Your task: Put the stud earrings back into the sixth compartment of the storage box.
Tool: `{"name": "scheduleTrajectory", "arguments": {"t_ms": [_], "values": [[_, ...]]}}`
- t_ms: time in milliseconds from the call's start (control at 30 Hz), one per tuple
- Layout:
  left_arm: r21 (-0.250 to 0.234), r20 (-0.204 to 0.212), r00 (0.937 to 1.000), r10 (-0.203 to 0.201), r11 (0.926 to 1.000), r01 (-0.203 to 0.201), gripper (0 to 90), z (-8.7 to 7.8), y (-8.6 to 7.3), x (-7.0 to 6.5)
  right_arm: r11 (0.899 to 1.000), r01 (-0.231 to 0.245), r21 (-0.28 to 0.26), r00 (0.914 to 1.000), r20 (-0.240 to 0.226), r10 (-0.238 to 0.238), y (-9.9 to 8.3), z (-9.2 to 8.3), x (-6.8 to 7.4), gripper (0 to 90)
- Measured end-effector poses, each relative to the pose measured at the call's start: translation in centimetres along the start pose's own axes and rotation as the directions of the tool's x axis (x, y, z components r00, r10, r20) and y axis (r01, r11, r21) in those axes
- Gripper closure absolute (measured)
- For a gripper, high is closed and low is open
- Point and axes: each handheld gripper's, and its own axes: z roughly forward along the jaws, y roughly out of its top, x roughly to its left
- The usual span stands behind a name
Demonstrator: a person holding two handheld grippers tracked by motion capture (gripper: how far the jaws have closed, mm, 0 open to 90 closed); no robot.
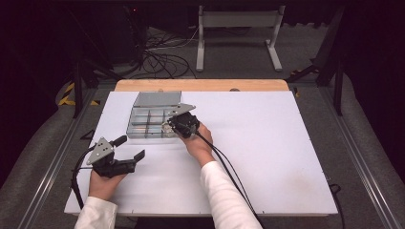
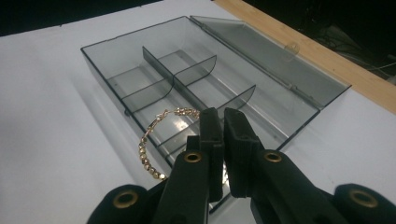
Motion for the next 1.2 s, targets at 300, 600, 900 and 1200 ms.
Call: {"name": "scheduleTrajectory", "arguments": {"t_ms": [300, 600, 900, 1200], "values": [[0.008, 0.001, 1.0, -0.001, 1.0, 0.001, 10.6, 0.1, 0.0, 0.0, 1.0, -0.018, 0.001, 0.9992, 0.036, 0.018, 0.0, 1.4, -0.7, 87.3], [0.008, -0.001, 1.0, 0.0, 1.0, 0.0, 10.6, 0.2, -0.1, 0.1, 0.999, -0.029, 0.014, 0.999, 0.033, 0.028, -0.6, 2.3, -0.8, 86.8], [0.012, 0.001, 1.0, 0.001, 0.9999, -0.001, 10.8, 0.2, -0.1, 0.2, 0.999, -0.053, -0.001, 0.9974, 0.049, 0.053, -0.7, 2.1, -1.0, 62.2], [0.011, 0.0, 1.0, 0.001, 0.9999, -0.001, 10.6, 0.2, -0.1, 0.1, 0.997, -0.079, -0.022, 0.9959, 0.042, 0.08, -0.9, 1.1, -1.5, 45.0]]}}
